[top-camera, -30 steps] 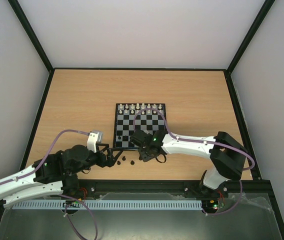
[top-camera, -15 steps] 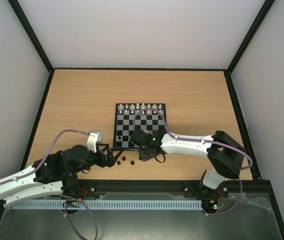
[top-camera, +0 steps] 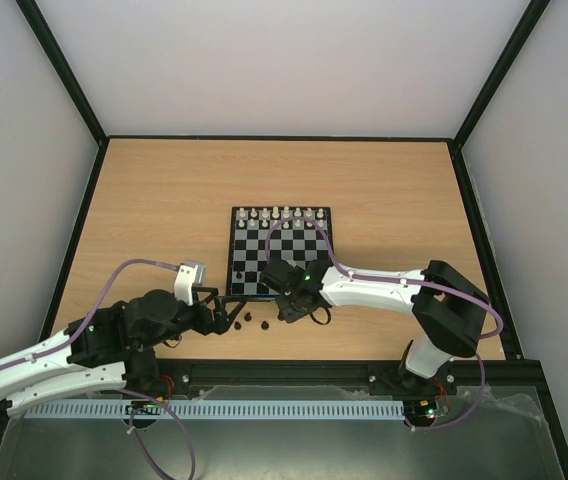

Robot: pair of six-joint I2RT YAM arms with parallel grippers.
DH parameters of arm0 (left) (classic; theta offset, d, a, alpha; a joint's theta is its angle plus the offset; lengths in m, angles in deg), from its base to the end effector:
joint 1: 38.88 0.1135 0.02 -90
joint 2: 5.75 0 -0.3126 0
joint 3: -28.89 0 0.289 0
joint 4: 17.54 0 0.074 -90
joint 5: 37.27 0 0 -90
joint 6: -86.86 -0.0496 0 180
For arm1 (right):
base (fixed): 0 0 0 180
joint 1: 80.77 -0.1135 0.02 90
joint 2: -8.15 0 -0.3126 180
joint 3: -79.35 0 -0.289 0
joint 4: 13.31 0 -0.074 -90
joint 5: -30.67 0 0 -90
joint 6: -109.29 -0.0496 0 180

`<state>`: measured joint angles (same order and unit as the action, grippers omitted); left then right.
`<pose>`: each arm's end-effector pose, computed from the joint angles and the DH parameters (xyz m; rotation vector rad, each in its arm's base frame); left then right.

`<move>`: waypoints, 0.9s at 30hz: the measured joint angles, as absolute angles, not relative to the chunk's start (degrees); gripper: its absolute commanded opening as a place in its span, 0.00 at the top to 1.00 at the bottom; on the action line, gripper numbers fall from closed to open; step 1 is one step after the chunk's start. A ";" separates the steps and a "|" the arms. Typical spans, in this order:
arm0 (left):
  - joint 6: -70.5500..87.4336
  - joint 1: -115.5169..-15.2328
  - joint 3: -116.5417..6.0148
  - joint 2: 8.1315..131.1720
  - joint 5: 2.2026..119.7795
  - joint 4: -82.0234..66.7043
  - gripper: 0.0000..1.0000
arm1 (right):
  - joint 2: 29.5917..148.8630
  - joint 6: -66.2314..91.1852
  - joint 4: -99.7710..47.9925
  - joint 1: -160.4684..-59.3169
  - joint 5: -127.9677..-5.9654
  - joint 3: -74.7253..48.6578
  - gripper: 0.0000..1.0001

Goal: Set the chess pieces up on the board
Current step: Pick up the chess piece at the center of the board.

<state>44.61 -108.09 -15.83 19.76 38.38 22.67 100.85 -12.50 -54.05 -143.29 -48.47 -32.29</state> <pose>0.0558 -0.1122 0.2995 0.2111 2.0836 -1.0851 0.1697 0.3060 0.1954 -0.6601 2.6159 0.2626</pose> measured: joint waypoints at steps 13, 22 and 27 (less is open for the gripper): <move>44.54 -108.09 -15.83 19.65 38.80 22.63 0.01 | 100.85 -12.19 -56.63 -143.24 -48.32 -30.78 0.99; 44.39 -108.09 -15.83 19.55 38.82 22.61 0.01 | 100.85 -12.02 -59.01 -143.24 -48.08 -27.00 0.99; 44.39 -108.09 -15.83 19.50 38.82 22.58 0.01 | 100.83 -11.58 -60.30 -143.24 -47.73 -25.38 0.98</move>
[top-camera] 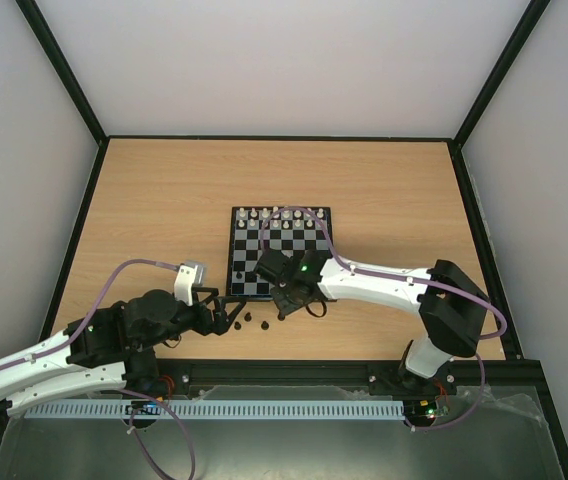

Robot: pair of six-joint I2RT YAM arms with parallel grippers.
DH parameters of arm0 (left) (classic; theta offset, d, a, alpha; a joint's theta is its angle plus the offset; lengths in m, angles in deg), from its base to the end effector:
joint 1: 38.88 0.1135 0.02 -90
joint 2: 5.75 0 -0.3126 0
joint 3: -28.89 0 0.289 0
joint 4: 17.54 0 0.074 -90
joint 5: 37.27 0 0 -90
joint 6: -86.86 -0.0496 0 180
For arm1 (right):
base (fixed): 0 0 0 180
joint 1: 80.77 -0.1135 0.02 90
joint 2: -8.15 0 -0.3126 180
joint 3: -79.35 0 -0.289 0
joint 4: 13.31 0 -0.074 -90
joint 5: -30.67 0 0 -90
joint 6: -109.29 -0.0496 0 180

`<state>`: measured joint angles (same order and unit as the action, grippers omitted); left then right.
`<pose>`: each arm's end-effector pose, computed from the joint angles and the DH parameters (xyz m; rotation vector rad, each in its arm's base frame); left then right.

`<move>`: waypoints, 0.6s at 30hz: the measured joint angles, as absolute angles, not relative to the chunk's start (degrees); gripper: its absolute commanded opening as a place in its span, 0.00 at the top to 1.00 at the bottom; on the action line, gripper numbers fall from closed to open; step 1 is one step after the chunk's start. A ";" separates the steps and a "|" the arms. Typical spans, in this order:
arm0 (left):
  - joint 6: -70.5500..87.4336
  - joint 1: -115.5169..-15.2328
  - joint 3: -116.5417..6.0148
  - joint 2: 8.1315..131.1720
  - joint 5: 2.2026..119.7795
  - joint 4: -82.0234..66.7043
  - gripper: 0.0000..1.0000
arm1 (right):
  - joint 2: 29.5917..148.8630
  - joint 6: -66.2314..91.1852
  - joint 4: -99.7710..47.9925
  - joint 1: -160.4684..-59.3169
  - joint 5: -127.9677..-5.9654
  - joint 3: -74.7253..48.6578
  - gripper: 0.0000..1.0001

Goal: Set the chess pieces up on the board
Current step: Pick up the chess piece at the center of the board, then place the chess piece on the chessboard.

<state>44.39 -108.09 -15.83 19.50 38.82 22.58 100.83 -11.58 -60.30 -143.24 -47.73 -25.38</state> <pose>0.0552 -0.1117 0.3001 0.2192 2.0795 -1.0940 0.1768 0.3176 0.2287 -0.6700 2.5947 0.2560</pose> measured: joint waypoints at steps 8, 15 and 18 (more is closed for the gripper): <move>44.37 -108.09 -15.83 19.50 38.82 22.45 0.01 | 100.98 -10.23 -61.94 -142.96 -47.32 -20.79 0.99; 44.37 -108.09 -15.83 19.50 38.82 22.45 0.01 | 103.50 -8.02 -62.64 -140.91 -47.73 -16.22 0.99; 44.37 -108.09 -15.83 19.52 38.82 22.45 0.01 | 104.18 -7.23 -62.72 -139.72 -47.99 -15.70 0.99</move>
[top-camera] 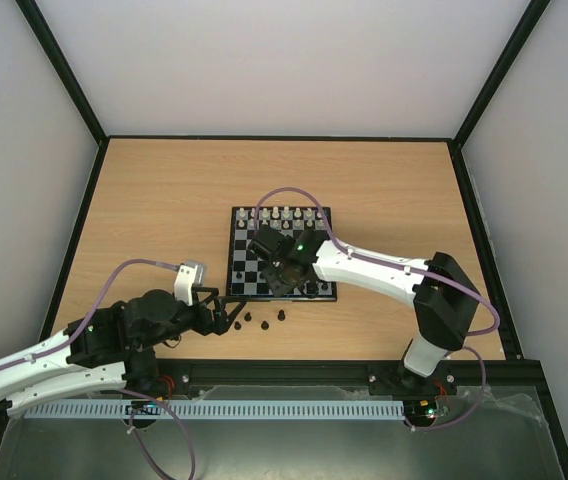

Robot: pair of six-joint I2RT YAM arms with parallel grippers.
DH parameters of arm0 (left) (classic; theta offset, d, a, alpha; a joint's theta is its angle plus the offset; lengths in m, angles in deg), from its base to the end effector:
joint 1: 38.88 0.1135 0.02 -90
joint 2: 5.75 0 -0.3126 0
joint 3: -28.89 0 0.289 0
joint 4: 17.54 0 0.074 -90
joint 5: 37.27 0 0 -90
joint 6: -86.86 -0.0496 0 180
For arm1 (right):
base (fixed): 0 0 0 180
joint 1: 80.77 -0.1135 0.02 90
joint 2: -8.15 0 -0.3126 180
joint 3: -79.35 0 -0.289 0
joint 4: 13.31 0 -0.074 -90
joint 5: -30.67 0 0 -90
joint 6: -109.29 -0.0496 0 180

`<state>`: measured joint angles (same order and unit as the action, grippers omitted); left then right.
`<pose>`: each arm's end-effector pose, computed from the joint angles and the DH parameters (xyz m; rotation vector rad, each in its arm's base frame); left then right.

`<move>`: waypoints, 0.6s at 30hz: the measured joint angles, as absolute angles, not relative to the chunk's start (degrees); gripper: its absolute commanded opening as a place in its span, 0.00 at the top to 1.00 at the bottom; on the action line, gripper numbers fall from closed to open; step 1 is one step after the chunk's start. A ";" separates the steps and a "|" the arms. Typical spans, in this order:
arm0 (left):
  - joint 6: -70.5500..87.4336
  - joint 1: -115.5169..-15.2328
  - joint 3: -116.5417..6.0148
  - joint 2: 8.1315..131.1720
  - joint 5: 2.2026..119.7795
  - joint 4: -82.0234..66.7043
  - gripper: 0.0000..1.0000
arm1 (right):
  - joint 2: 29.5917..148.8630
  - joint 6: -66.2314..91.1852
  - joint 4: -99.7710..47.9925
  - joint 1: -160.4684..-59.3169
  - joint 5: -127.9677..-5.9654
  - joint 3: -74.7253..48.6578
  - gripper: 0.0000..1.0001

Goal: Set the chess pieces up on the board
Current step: Place the chess piece on the chessboard.

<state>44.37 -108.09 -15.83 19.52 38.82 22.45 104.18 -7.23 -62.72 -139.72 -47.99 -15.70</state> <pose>0.0552 -0.1119 0.3003 0.2190 2.0777 -1.0954 0.2130 0.3350 0.2621 -0.6655 2.5336 0.2771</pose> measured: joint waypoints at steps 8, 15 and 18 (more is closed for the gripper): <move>44.37 -108.09 -15.83 19.50 38.80 22.45 0.01 | 105.53 -5.77 -62.77 -137.39 -48.74 -15.20 0.98; 44.35 -108.09 -15.83 19.50 38.82 22.45 0.00 | 109.31 -5.07 -62.72 -136.71 -49.04 -14.89 0.99; 44.37 -108.09 -15.83 19.50 38.82 22.45 0.00 | 110.19 -4.94 -62.70 -136.53 -49.06 -14.89 0.99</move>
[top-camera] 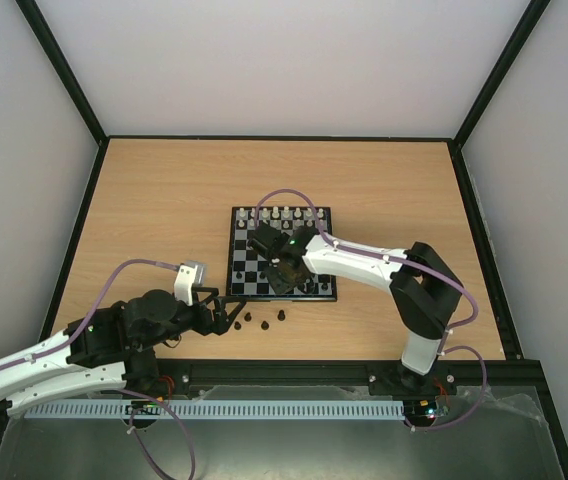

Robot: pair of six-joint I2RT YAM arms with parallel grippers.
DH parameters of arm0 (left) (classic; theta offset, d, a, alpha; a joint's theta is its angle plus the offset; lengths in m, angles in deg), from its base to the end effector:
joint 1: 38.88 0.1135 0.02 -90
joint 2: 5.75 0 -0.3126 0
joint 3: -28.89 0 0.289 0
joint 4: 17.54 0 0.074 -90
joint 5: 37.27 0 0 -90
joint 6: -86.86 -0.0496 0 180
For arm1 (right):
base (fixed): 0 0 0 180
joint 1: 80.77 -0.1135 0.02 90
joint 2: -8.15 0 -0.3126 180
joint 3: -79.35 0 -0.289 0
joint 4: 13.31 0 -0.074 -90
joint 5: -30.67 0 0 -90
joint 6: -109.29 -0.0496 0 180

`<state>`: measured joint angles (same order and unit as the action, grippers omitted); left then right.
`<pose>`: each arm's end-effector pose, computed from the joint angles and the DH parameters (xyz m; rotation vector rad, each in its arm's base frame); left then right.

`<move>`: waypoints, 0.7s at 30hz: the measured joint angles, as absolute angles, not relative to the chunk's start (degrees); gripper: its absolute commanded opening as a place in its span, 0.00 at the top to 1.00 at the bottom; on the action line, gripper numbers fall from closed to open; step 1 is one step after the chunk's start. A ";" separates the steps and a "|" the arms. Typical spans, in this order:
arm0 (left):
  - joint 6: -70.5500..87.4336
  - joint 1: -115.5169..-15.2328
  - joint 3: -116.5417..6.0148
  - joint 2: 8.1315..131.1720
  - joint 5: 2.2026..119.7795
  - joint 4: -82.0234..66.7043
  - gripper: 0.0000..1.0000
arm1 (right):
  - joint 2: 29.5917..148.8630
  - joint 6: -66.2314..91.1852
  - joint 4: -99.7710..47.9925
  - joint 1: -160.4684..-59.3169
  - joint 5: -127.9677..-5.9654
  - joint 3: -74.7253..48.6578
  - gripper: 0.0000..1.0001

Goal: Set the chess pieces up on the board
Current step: Place the chess piece on the chessboard.

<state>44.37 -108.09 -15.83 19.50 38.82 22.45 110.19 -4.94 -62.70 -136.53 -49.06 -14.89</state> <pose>0.0552 -0.1118 0.3004 0.2189 2.0774 -1.0957 0.2398 0.3366 0.2263 -0.6825 2.6098 0.1880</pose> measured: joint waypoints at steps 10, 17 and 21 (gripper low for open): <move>44.19 -108.09 -15.83 19.50 38.99 22.41 0.00 | 111.26 -4.50 -62.51 -135.64 -49.22 -14.89 0.99; 44.13 -108.09 -15.83 19.50 39.01 22.26 0.00 | 111.76 -4.41 -61.89 -135.53 -49.50 -14.89 0.99; 43.97 -108.09 -15.83 19.50 39.01 22.26 0.01 | 111.78 -4.35 -61.37 -135.53 -49.81 -14.89 0.98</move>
